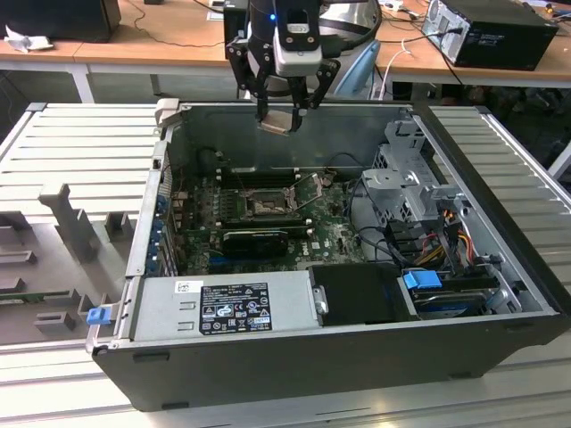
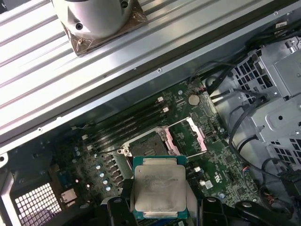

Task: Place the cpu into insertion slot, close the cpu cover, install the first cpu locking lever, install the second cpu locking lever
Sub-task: 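Place the cpu into insertion slot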

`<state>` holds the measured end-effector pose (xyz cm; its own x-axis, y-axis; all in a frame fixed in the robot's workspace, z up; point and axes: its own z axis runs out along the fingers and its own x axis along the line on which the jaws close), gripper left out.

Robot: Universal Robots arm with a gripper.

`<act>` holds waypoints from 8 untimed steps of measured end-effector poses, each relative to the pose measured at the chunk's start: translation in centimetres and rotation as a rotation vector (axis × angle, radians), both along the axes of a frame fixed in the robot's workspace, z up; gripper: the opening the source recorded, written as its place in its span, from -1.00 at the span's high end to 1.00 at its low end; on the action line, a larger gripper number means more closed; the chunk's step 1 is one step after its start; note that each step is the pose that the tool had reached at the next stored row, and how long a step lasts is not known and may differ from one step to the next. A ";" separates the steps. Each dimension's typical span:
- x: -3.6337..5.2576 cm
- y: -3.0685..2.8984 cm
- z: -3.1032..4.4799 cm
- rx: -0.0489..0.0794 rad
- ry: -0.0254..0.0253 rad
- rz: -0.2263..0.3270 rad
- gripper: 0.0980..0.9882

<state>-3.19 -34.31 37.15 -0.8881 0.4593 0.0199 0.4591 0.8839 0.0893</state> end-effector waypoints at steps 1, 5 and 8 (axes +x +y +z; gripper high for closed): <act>0.00 0.00 0.00 0.000 0.0000 -0.004 0.03; 0.00 0.00 -0.01 0.000 0.0000 -0.021 0.03; 0.00 0.00 -0.02 0.000 0.0000 -0.037 0.03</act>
